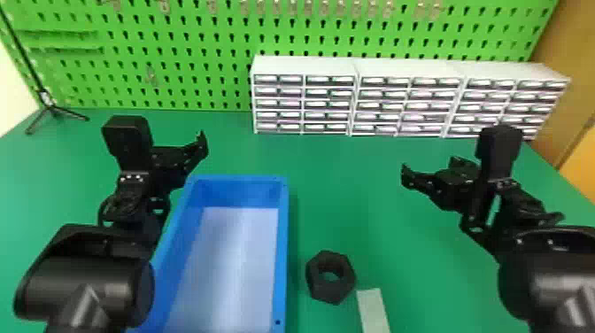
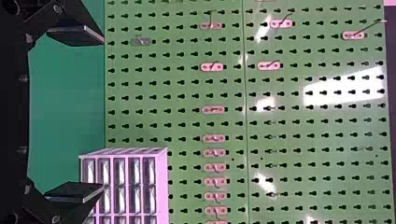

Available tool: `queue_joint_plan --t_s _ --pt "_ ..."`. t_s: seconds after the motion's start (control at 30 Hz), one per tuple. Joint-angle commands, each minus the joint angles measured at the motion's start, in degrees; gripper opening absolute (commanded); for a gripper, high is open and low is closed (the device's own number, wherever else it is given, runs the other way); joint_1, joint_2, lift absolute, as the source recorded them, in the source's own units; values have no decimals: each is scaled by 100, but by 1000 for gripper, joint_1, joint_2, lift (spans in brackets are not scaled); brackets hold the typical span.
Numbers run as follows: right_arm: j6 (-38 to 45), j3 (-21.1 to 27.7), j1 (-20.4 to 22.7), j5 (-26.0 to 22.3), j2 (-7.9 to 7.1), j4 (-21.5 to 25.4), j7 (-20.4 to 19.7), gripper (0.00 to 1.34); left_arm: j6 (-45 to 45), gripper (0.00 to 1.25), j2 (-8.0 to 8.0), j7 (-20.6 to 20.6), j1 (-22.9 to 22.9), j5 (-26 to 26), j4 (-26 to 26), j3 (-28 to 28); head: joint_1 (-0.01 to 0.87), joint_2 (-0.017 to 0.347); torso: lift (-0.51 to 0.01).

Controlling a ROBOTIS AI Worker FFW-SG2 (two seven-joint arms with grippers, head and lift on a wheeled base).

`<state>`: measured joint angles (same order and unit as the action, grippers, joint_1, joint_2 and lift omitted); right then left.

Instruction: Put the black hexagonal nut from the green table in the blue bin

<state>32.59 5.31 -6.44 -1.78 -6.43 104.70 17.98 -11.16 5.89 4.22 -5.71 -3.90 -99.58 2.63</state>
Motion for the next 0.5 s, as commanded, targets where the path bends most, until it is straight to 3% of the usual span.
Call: queue_joint_plan --t_s 0.0,0.17,0.47 --pt "441 14 20 204 -87 226 303 1207 0 1075 0 0 8 -5 0 -17 683 28 -96" --pt "828 -162 82 397 -289 481 610 1207 0 1075 0 0 17 -5 0 -26 683 28 -96" --pt "1364 -698 170 459 -834 832 997 1207 0 1075 0 0 35 -5 -9 -61 683 28 -96"
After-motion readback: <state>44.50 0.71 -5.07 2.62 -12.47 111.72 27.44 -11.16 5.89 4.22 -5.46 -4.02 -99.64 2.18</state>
